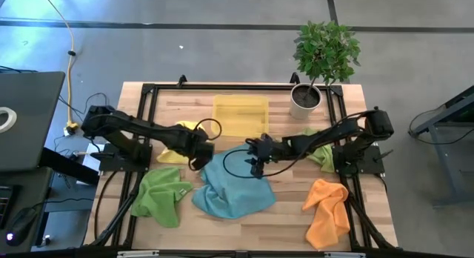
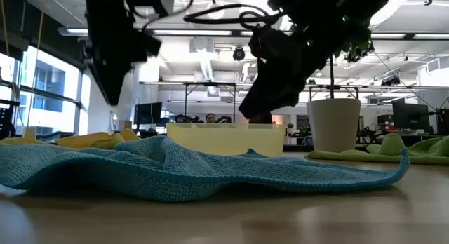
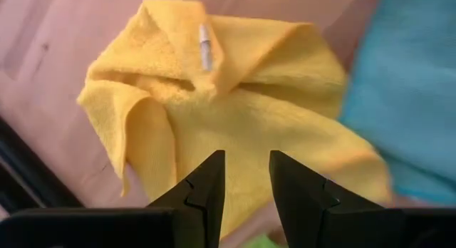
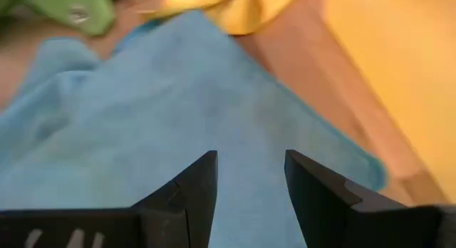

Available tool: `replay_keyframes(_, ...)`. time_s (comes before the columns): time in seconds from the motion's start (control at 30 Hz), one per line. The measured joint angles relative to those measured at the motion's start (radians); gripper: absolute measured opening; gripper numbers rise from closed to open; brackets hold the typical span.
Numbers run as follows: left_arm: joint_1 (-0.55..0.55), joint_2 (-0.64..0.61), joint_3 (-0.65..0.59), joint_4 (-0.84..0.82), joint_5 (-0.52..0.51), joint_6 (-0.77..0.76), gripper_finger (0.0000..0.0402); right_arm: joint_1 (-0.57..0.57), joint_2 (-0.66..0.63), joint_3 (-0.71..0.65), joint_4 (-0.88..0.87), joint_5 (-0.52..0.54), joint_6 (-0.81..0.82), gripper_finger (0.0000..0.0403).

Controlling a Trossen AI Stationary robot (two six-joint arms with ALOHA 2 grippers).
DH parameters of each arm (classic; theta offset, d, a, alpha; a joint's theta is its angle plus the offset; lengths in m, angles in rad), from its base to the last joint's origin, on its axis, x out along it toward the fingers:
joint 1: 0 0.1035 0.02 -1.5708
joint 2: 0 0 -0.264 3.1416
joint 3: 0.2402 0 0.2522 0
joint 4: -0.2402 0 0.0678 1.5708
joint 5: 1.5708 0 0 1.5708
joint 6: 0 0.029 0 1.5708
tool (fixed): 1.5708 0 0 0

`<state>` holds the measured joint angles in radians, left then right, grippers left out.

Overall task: Fold microfiber towels
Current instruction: Prepare the microfiber cloths

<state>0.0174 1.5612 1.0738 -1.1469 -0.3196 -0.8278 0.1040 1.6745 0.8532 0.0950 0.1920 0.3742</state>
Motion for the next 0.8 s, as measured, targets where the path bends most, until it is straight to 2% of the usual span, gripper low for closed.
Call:
replay_keyframes(0.13,0.069,0.0,-0.084,0.1,-0.002,0.002,0.0101,-0.002,0.0,-0.055,0.054,0.055,0.036,0.0156)
replay_keyframes(0.27,0.126,0.0,-0.165,0.185,0.016,0.002,0.0101,-0.003,0.006,-0.091,0.081,0.054,0.018,0.0156)
replay_keyframes(0.53,0.189,0.0,-0.312,0.188,0.038,-0.015,0.0101,-0.023,0.065,-0.101,0.119,0.051,0.019,0.0156)
replay_keyframes(0.8,0.291,-0.002,-0.424,0.17,-0.077,-0.18,0.0101,-0.025,0.095,-0.101,0.115,0.034,0.098,0.0156)
